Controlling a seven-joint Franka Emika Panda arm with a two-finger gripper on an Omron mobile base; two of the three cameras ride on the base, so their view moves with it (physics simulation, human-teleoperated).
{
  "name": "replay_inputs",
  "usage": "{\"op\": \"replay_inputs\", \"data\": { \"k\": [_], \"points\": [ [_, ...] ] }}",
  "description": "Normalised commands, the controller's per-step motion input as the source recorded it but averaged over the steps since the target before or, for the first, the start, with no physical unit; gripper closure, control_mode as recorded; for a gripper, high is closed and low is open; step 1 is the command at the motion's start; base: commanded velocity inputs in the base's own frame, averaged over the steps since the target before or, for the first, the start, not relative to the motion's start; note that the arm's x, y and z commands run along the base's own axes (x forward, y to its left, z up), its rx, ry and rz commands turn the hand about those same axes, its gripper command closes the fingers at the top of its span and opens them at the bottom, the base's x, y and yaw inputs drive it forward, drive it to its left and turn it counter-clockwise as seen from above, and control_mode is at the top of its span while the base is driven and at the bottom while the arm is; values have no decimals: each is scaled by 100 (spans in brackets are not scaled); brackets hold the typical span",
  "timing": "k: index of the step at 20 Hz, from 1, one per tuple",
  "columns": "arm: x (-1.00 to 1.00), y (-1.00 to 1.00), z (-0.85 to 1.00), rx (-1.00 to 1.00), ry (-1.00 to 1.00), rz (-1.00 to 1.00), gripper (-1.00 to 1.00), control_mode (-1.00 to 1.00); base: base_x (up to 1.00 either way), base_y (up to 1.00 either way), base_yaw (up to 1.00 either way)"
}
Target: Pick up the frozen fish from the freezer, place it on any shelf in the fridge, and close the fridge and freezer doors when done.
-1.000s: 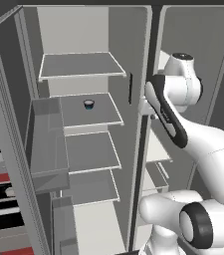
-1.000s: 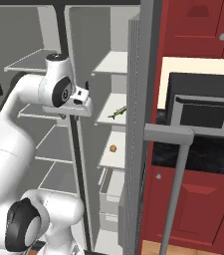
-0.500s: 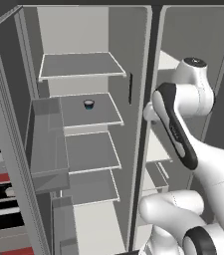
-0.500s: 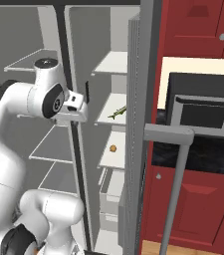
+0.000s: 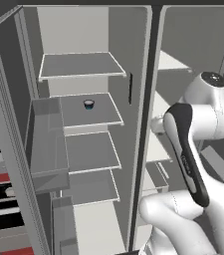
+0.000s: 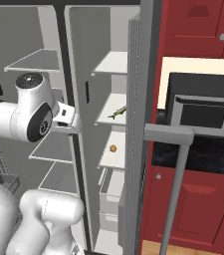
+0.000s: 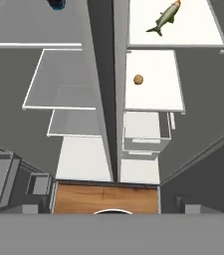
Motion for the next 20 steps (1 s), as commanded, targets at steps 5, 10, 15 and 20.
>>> {"op": "replay_inputs", "data": {
  "k": [5,10,15,20],
  "points": [
    [-73,0,-32,0,-16,0,-100,-100,0,0,0],
    [-58,0,-4,0,-15,0,-100,-100,0,0,0],
    [-21,0,0,1,-7,0,-100,-100,0,0,0],
    [-1,0,0,0,0,0,-100,100,-8,-2,0]
  ]
}}
